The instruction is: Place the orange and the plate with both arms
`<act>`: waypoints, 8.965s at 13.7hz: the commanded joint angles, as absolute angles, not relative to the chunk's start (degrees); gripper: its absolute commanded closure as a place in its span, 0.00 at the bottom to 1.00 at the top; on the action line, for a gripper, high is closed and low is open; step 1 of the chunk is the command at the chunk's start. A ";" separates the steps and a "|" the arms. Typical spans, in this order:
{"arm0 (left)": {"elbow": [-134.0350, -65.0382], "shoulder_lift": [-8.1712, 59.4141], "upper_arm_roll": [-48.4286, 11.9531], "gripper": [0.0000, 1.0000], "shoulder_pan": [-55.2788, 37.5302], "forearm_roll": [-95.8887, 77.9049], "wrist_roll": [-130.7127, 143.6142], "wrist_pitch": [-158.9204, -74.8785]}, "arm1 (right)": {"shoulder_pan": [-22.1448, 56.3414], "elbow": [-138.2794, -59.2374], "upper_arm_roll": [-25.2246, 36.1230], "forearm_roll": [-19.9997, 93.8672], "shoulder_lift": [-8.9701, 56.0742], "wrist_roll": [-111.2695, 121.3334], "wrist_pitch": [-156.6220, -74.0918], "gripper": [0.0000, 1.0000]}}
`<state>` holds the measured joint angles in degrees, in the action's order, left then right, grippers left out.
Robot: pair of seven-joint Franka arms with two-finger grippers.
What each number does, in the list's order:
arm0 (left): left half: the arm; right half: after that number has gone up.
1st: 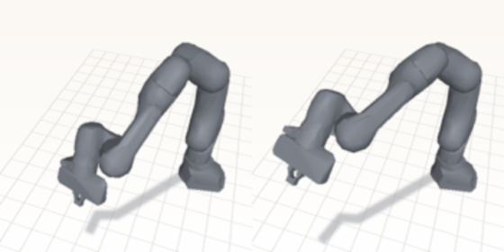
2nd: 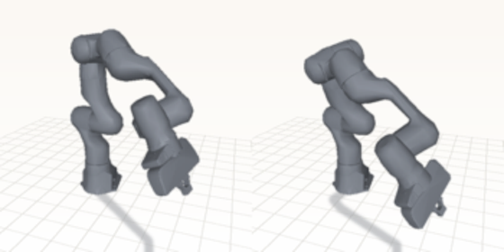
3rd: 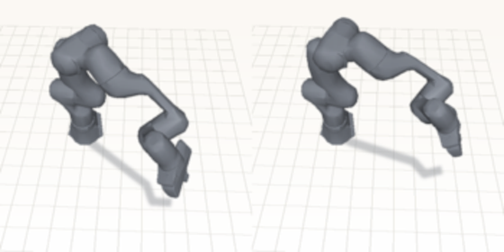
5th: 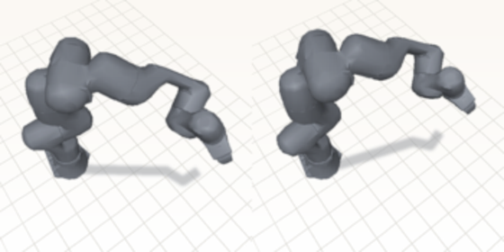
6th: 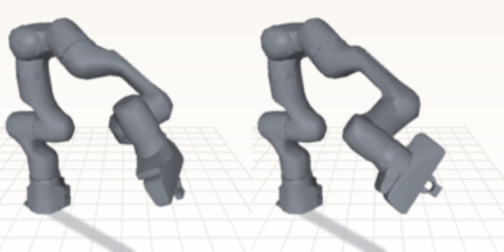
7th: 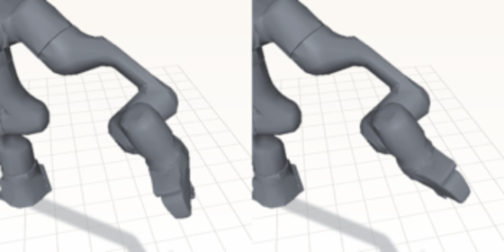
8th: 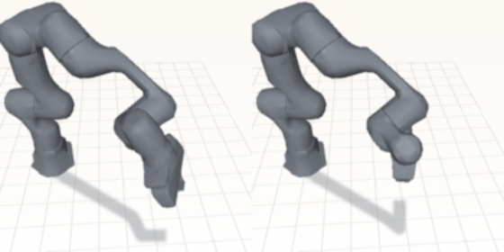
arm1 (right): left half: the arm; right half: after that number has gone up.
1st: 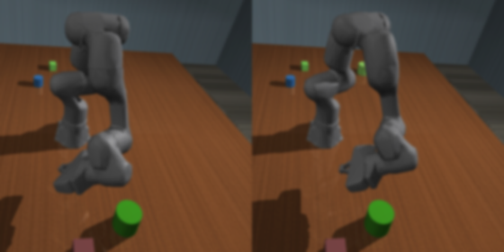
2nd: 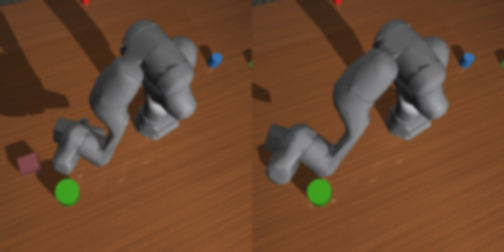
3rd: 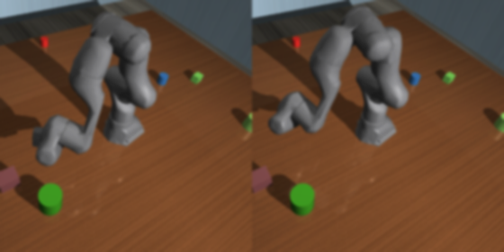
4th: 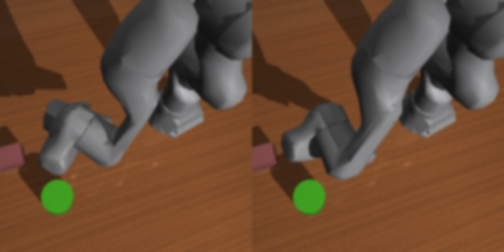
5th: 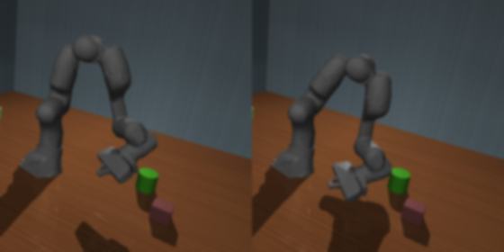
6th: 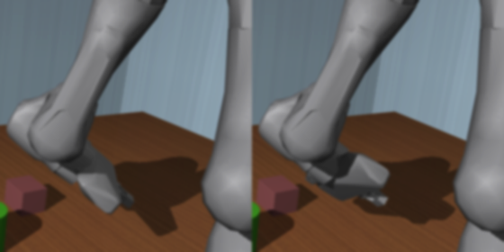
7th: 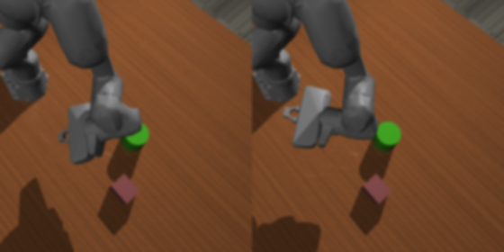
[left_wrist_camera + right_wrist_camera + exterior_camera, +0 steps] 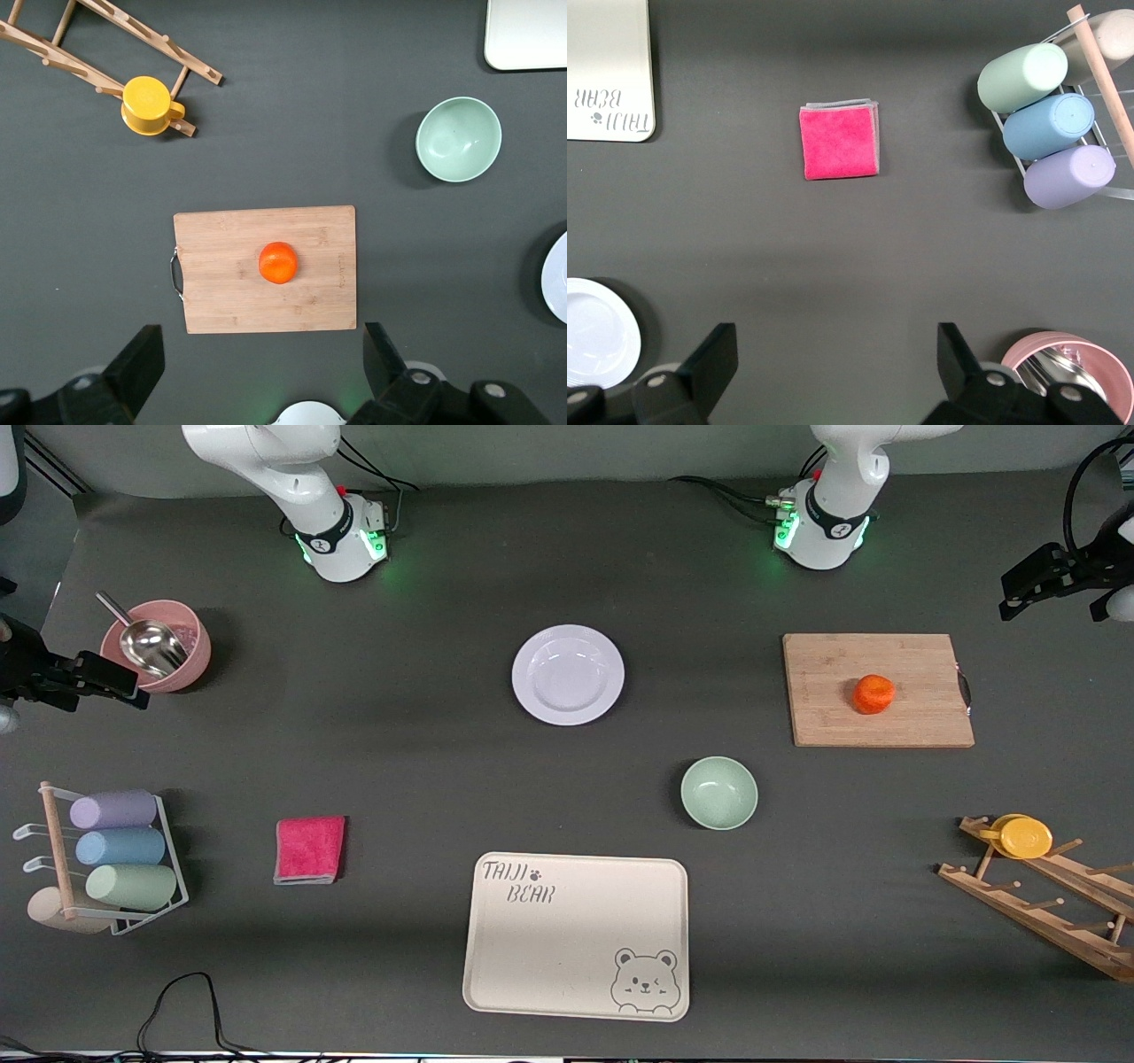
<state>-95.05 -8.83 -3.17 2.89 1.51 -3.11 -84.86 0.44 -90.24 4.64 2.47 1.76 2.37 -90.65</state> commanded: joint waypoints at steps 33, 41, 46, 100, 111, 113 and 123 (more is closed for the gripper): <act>-154.69 3.51 -4.13 0.00 8.88 3.78 0.62 -159.34 | 1.14 -119.00 8.15 25.90 -16.18 1.83 -89.68 0.00; -155.48 3.96 -4.22 0.03 9.58 3.78 1.32 -158.20 | 1.05 -121.89 20.20 51.04 -7.39 12.64 -75.33 0.00; -155.48 3.69 -4.31 0.38 9.40 3.78 1.67 -156.36 | 1.05 -127.26 21.36 58.88 -3.18 24.49 -71.10 0.00; -104.76 34.37 -5.80 0.04 -52.82 1.40 93.42 -138.25 | 13.62 -141.94 20.48 80.16 25.49 72.95 -88.94 0.00; -104.24 21.82 -5.71 0.00 -46.69 7.03 79.41 -122.55 | 13.71 -141.94 20.39 80.24 25.05 73.48 -91.05 0.59; -103.98 17.34 -5.71 0.00 -44.05 6.86 70.36 -116.93 | 14.49 -141.86 20.39 80.24 25.22 73.56 -91.14 0.59; -96.60 1.76 -5.54 0.00 -20.33 6.77 23.07 -94.59 | 26.88 -141.94 18.55 96.84 28.47 76.98 -96.59 0.59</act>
<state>-99.38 2.30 -4.71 -25.88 6.59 32.06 -98.79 25.26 -141.72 19.02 92.75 26.98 73.67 -95.87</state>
